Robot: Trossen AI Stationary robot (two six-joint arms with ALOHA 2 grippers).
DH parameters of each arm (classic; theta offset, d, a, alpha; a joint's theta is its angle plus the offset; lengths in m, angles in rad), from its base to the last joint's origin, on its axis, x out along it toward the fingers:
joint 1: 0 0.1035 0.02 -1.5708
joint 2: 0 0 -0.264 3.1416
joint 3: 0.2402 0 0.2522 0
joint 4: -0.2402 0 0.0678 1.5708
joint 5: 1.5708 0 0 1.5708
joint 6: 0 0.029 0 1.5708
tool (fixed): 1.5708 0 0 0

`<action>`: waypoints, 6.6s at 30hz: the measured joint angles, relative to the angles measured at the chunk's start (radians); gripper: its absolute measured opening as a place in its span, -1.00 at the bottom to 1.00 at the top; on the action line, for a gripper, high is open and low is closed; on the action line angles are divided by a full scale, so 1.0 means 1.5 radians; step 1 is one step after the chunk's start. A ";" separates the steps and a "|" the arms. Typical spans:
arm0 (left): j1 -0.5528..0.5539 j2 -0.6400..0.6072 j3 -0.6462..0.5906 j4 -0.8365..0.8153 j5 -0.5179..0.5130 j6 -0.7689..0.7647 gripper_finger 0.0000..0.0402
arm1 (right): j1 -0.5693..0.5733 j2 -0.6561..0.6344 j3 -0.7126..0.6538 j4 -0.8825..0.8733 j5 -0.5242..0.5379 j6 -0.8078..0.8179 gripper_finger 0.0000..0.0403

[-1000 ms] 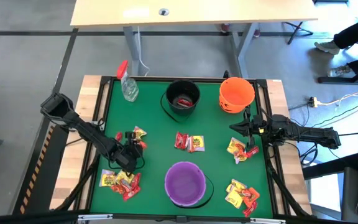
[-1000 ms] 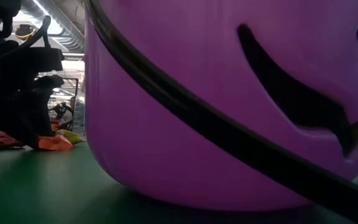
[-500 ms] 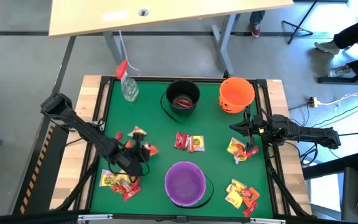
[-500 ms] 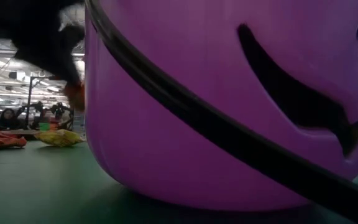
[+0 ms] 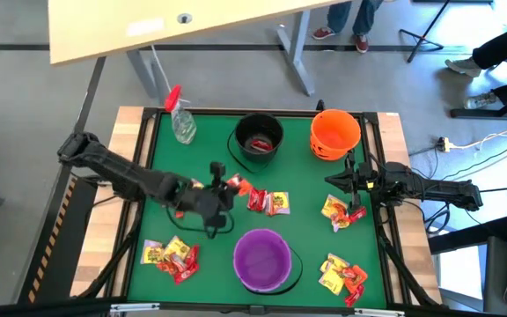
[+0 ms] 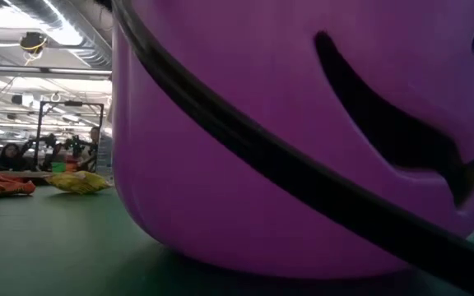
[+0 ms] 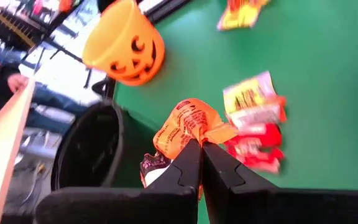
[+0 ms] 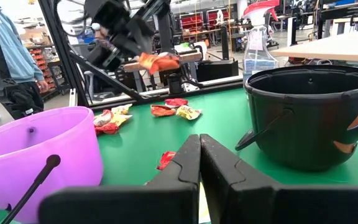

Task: Organize candy in baskets
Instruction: Put the orange candy pack into the orange bucket

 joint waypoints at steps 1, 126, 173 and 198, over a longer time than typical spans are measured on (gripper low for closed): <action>0.018 0.000 0.004 0.020 0.022 0.019 -1.00 | 0.000 0.000 0.000 0.000 0.000 0.000 -0.95; 0.049 -0.021 0.011 0.162 0.132 -0.298 -1.00 | 0.210 0.962 0.586 0.250 0.319 -0.367 -0.50; -0.087 -0.149 -0.005 -0.165 -0.146 -0.408 -0.25 | 0.129 0.857 0.586 0.118 0.527 -0.322 -0.92; -0.165 -0.187 -0.292 0.140 -0.250 -0.522 -0.25 | -0.286 0.605 0.586 -0.339 0.132 -0.207 -0.92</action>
